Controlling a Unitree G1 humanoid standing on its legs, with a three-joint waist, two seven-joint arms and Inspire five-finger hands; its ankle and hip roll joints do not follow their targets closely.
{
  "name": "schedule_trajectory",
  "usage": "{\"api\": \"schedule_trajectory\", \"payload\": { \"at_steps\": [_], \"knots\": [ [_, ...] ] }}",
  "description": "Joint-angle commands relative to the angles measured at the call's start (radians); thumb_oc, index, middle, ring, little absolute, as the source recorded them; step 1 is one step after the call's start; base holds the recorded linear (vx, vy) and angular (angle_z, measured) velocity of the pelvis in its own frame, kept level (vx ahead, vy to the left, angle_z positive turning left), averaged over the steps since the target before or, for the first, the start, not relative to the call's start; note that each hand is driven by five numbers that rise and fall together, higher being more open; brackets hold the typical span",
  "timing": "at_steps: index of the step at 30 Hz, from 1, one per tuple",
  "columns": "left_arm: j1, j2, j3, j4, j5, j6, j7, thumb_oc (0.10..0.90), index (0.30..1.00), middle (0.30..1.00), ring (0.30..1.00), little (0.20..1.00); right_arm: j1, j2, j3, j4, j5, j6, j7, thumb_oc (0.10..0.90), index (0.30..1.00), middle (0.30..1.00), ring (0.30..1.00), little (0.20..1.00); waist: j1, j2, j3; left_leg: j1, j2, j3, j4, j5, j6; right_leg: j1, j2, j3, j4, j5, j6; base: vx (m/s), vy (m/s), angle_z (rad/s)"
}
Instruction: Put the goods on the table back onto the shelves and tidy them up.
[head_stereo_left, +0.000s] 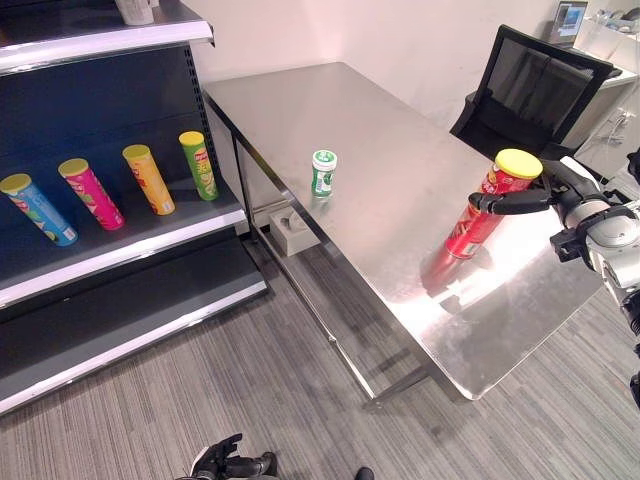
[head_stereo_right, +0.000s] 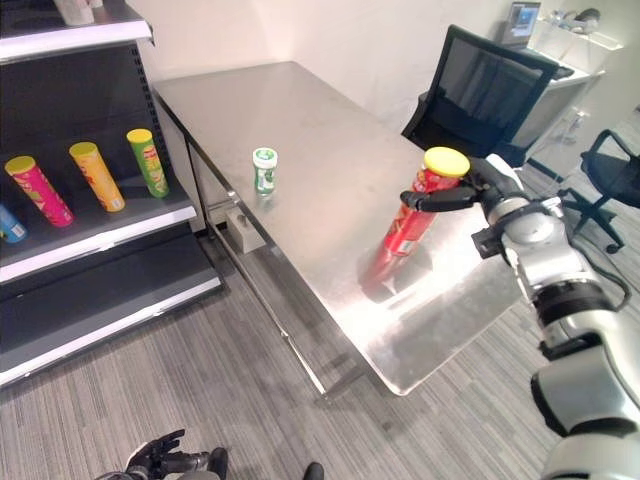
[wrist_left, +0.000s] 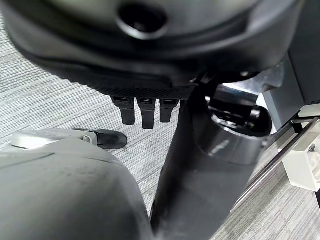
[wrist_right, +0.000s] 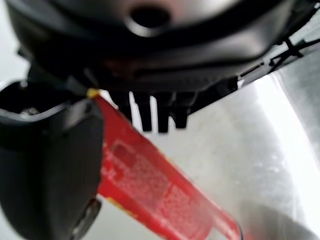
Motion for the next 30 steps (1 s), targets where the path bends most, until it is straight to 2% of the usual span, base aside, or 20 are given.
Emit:
{"api": "schedule_trajectory", "payload": {
  "at_steps": [1, 6, 10, 11, 12, 15, 20, 26, 27, 28, 29, 30],
  "knots": [
    [0.020, 0.051, -0.081, 0.021, -0.006, -0.005, 0.017, 0.800, 0.900, 0.900, 0.900, 0.900, -0.163, -0.001, -0.053, 0.012, 0.036, -0.068, -0.089, 0.400, 0.300, 0.300, 0.300, 0.300, 0.031, -0.038, -0.034, 0.017, 0.028, 0.031, 0.004, -0.096, -0.041, 0.022, -0.086, 0.017, 0.006, -0.025, 0.099, 0.00, 0.000, 0.00],
    [0.020, 0.046, -0.069, 0.026, 0.002, -0.001, 0.023, 0.800, 0.900, 0.900, 0.900, 0.900, -0.094, -0.008, -0.119, -0.075, 0.043, -0.091, -0.121, 0.400, 0.300, 0.300, 0.300, 0.300, 0.026, -0.033, -0.036, 0.024, 0.029, 0.034, 0.004, -0.100, -0.040, 0.028, -0.085, 0.019, 0.006, -0.030, 0.098, 0.00, 0.000, 0.00],
    [0.024, 0.048, -0.053, 0.016, 0.010, 0.001, 0.023, 0.800, 0.900, 0.900, 0.900, 0.900, 0.014, -0.016, -0.212, -0.188, 0.056, -0.114, -0.146, 0.400, 0.300, 0.300, 0.300, 0.300, 0.020, -0.024, -0.041, 0.031, 0.032, 0.036, 0.004, -0.103, -0.041, 0.035, -0.084, 0.017, 0.006, -0.037, 0.097, 0.00, -0.014, 0.00],
    [0.029, 0.047, -0.041, 0.010, 0.018, 0.002, 0.021, 0.800, 0.900, 0.900, 0.900, 0.900, 0.084, -0.029, -0.273, -0.284, 0.055, -0.134, -0.157, 0.400, 0.300, 0.300, 0.300, 0.300, 0.014, -0.015, -0.044, 0.034, 0.034, 0.036, 0.004, -0.104, -0.043, 0.037, -0.083, 0.016, 0.006, -0.041, 0.096, 0.00, -0.048, 0.01],
    [0.029, 0.048, -0.043, 0.009, 0.018, 0.002, 0.021, 0.800, 0.900, 0.900, 0.900, 0.900, 0.090, -0.029, -0.278, -0.288, 0.054, -0.134, -0.158, 0.400, 0.300, 0.300, 0.300, 0.300, 0.015, -0.016, -0.044, 0.034, 0.034, 0.036, 0.004, -0.104, -0.043, 0.038, -0.083, 0.016, 0.006, -0.041, 0.096, -0.01, -0.069, 0.03],
    [0.036, 0.048, -0.022, -0.001, 0.029, 0.003, 0.020, 0.800, 0.900, 0.900, 0.900, 0.900, 0.219, -0.029, -0.402, -0.441, 0.051, -0.167, -0.182, 0.400, 0.300, 0.300, 0.300, 0.300, 0.008, -0.004, -0.049, 0.039, 0.042, 0.034, 0.004, -0.104, -0.045, 0.045, -0.079, 0.013, 0.006, -0.049, 0.092, 0.00, -0.065, 0.01],
    [0.047, 0.053, 0.017, -0.018, 0.037, 0.004, 0.019, 0.800, 0.900, 0.900, 0.900, 0.900, 0.348, 0.021, -0.566, -0.707, 0.046, -0.233, -0.204, 0.400, 0.300, 0.300, 0.300, 0.300, 0.007, 0.019, -0.057, 0.037, 0.064, 0.020, 0.004, -0.090, -0.060, 0.056, -0.057, 0.007, 0.006, -0.073, 0.076, -0.01, -0.125, 0.04],
    [0.070, 0.042, 0.039, -0.046, 0.020, 0.006, 0.019, 0.800, 0.900, 0.900, 0.900, 0.900, 0.363, 0.121, -0.633, -0.932, 0.026, -0.301, -0.223, 0.400, 0.300, 0.300, 0.300, 0.300, 0.046, 0.049, -0.035, -0.013, 0.103, -0.047, 0.004, -0.030, -0.096, 0.058, -0.011, -0.022, 0.006, -0.110, 0.045, -0.08, -0.167, 0.15],
    [0.064, 0.040, 0.051, -0.054, -0.001, 0.004, 0.030, 0.800, 0.900, 0.900, 0.900, 0.900, 0.351, 0.133, -0.647, -1.005, -0.006, -0.319, -0.237, 0.400, 0.300, 0.300, 0.300, 0.300, 0.065, 0.059, -0.006, -0.068, 0.110, -0.088, 0.004, 0.020, -0.119, 0.051, 0.000, -0.047, 0.006, -0.125, 0.038, -0.25, -0.153, 0.93],
    [0.061, 0.036, 0.057, -0.055, -0.011, 0.004, 0.034, 0.800, 0.900, 0.900, 0.900, 0.900, 0.353, 0.139, -0.655, -1.029, -0.020, -0.319, -0.241, 0.400, 0.300, 0.300, 0.300, 0.300, 0.067, 0.060, 0.000, -0.100, 0.103, -0.104, 0.004, 0.040, -0.121, 0.041, -0.003, -0.071, 0.006, -0.121, 0.037, -0.27, -0.121, 1.17],
    [0.054, 0.033, 0.060, -0.055, -0.022, 0.001, 0.043, 0.800, 0.900, 0.900, 0.900, 0.900, 0.351, 0.141, -0.659, -1.053, -0.032, -0.324, -0.248, 0.400, 0.300, 0.300, 0.300, 0.300, 0.071, 0.061, 0.015, -0.127, 0.101, -0.103, 0.004, 0.061, -0.123, 0.042, -0.009, -0.094, 0.006, -0.122, 0.037, -0.19, -0.023, 1.09],
    [0.053, 0.025, 0.063, -0.055, -0.028, 0.001, 0.047, 0.800, 0.900, 0.900, 0.900, 0.900, 0.358, 0.143, -0.659, -1.077, -0.042, -0.325, -0.247, 0.400, 0.300, 0.300, 0.300, 0.300, 0.070, 0.060, 0.023, -0.145, 0.107, -0.063, 0.006, 0.071, -0.118, 0.040, -0.018, -0.122, 0.006, -0.118, 0.039, -0.22, 0.034, 1.43]
  ]
}}
